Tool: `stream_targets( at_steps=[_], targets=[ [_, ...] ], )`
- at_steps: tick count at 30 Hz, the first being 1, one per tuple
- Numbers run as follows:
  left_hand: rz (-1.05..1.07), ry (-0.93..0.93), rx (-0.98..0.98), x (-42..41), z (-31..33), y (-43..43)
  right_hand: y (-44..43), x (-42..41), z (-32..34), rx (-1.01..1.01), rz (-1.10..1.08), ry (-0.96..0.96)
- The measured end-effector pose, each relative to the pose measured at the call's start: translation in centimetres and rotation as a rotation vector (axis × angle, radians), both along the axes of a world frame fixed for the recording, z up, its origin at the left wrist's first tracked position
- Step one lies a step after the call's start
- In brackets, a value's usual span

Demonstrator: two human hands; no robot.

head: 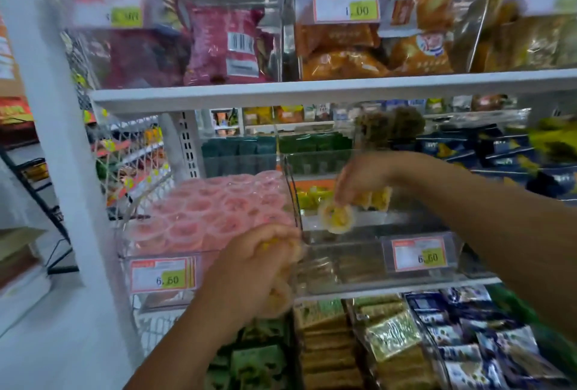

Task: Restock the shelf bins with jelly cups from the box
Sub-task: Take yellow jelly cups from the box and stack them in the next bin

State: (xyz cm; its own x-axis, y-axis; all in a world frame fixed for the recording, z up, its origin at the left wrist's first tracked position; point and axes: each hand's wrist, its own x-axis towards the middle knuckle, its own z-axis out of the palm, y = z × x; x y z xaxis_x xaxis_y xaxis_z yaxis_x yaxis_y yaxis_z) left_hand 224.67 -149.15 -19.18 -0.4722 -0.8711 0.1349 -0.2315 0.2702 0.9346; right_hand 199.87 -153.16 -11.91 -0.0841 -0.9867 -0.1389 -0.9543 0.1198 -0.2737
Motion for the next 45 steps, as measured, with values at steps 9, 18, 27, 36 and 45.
stream_targets(
  at_steps=[9,18,27,36,45],
  targets=[
    [-0.025,-0.033,0.024,1.6,-1.4,-0.1,-5.4,3.1,-6.5,0.592,0.113,0.208],
    [-0.066,-0.006,0.062,1.0,-1.6,0.4,-2.8,-1.1,-2.7,0.719,-0.055,0.098],
    [-0.058,-0.041,0.064,1.0,-2.1,0.3,-2.7,0.7,-4.4,0.614,-0.002,0.068],
    [-0.059,-0.047,0.029,1.5,-2.3,0.4,-1.7,-1.1,-3.7,0.496,-0.035,0.139],
    [-0.071,-0.072,-0.018,1.0,-2.1,0.7,-0.8,-0.7,-4.5,0.555,-0.051,-0.033]
  ],
)
